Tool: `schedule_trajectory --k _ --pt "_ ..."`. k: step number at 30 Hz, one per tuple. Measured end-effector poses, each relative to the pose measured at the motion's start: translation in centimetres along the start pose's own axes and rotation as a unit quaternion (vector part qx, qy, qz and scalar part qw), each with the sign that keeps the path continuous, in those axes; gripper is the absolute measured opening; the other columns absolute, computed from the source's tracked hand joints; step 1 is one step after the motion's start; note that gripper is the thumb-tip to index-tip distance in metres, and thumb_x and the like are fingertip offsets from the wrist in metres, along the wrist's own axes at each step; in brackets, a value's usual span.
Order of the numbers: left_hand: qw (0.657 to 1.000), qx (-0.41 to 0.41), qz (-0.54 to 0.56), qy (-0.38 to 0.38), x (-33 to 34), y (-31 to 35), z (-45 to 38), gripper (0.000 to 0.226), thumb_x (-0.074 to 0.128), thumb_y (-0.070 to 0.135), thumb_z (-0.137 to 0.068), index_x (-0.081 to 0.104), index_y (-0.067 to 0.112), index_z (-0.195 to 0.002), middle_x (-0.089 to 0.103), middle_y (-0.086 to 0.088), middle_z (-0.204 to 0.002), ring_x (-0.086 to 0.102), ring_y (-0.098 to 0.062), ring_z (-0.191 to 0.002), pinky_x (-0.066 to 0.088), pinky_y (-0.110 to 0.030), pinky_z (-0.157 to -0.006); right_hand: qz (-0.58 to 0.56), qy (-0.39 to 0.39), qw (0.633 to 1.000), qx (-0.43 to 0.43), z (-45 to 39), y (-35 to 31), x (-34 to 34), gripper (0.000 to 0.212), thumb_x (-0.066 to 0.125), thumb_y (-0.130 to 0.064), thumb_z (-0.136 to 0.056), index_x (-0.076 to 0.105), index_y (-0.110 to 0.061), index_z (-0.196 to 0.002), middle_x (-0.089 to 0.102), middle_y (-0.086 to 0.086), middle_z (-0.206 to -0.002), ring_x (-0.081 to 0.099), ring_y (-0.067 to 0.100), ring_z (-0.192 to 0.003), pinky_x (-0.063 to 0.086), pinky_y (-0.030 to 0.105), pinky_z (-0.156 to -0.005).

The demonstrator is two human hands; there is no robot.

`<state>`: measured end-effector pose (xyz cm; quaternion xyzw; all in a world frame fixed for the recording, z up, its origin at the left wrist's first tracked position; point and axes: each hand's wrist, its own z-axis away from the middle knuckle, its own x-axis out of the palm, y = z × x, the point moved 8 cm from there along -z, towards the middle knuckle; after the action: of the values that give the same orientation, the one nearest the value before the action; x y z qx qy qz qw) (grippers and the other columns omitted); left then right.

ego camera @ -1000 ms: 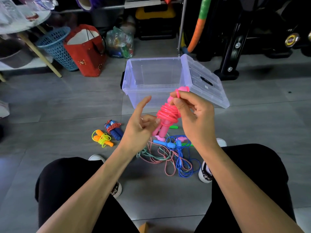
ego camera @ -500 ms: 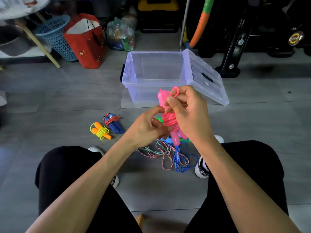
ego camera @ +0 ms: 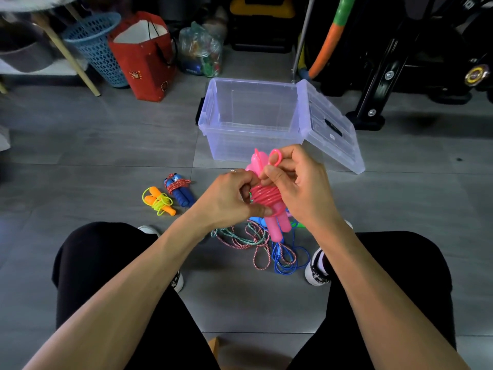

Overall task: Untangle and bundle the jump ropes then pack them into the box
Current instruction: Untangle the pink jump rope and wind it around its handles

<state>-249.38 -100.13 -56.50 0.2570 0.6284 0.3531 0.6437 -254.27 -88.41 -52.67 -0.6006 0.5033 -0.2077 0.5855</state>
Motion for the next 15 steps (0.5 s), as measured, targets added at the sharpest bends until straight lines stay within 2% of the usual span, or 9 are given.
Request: schedule_trajectory --k 3,6,7,9,11,12,15 --pt "1.0 -0.006 -0.012 -0.011 0.1 -0.3 0.0 0.038 0.088 0.035 -0.065 0.053 0.029 -0.077 0.051 0.005 -0.074 0.045 -0.008 -0.064 0.036 -0.017 -0.058 0.045 0.0 0.998 -0.036 0.2 -0.3 0.5 0.003 0.062 -0.008 -0.092 0.059 -0.007 -0.094 0.067 -0.005 -0.078 0.064 0.006 -0.072 0.05 0.024 -0.068" --pt "0.995 -0.006 0.074 -0.063 0.5 -0.3 0.4 0.028 0.079 0.035 -0.075 0.054 0.024 -0.079 0.048 0.011 -0.07 0.043 -0.005 -0.061 0.038 -0.022 -0.06 0.048 0.005 0.998 -0.044 0.4 -0.5 0.7 0.006 0.058 -0.008 -0.095 0.064 -0.006 -0.099 0.065 -0.017 -0.084 0.061 -0.007 -0.079 0.04 0.008 -0.072" --pt "0.99 -0.011 0.118 -0.077 0.6 -0.1 0.6 0.023 0.072 0.034 -0.078 0.056 0.018 -0.083 0.049 0.01 -0.07 0.044 -0.006 -0.062 0.039 -0.024 -0.062 0.044 0.006 0.998 -0.038 0.3 -0.4 0.8 0.008 0.057 -0.01 -0.097 0.064 -0.009 -0.101 0.065 -0.017 -0.089 0.061 -0.006 -0.083 0.041 0.008 -0.074" --pt "0.979 -0.027 0.182 -0.089 0.5 -0.3 0.9 0.028 0.06 0.029 -0.08 0.058 0.005 -0.094 0.054 0.002 -0.079 0.05 -0.008 -0.072 0.043 -0.032 -0.072 0.026 -0.012 0.999 -0.019 0.4 0.0 1.0 0.012 0.052 -0.014 -0.099 0.063 -0.016 -0.103 0.067 -0.013 -0.097 0.063 0.0 -0.091 0.043 0.014 -0.08" --pt "0.978 -0.03 0.189 -0.087 0.4 -0.6 0.9 0.031 0.057 0.023 -0.08 0.057 0.0 -0.1 0.053 -0.005 -0.083 0.049 -0.013 -0.078 0.043 -0.042 -0.078 -0.015 -0.042 0.999 0.006 0.5 0.4 1.5 0.02 0.044 -0.014 -0.098 0.063 -0.016 -0.103 0.068 -0.006 -0.103 0.063 0.006 -0.099 0.046 0.02 -0.087" --pt "0.979 -0.023 0.182 -0.085 0.4 -0.7 0.9 0.028 0.059 0.021 -0.081 0.057 0.001 -0.101 0.05 -0.004 -0.08 0.047 -0.013 -0.076 0.042 -0.042 -0.075 -0.026 -0.052 0.998 0.009 0.6 0.4 1.8 0.024 0.041 -0.013 -0.097 0.063 -0.014 -0.103 0.067 -0.002 -0.105 0.062 0.009 -0.101 0.046 0.023 -0.09" --pt "0.988 -0.02 0.139 -0.067 0.1 -1.4 0.9 0.011 0.068 0.015 -0.085 0.058 0.015 -0.092 0.042 0.016 -0.062 0.04 -0.006 -0.06 0.037 -0.025 -0.063 0.013 -0.066 0.997 -0.03 0.7 -0.1 2.2 0.022 0.043 -0.008 -0.094 0.063 -0.01 -0.103 0.064 0.001 -0.104 0.06 0.007 -0.099 0.044 0.018 -0.089"
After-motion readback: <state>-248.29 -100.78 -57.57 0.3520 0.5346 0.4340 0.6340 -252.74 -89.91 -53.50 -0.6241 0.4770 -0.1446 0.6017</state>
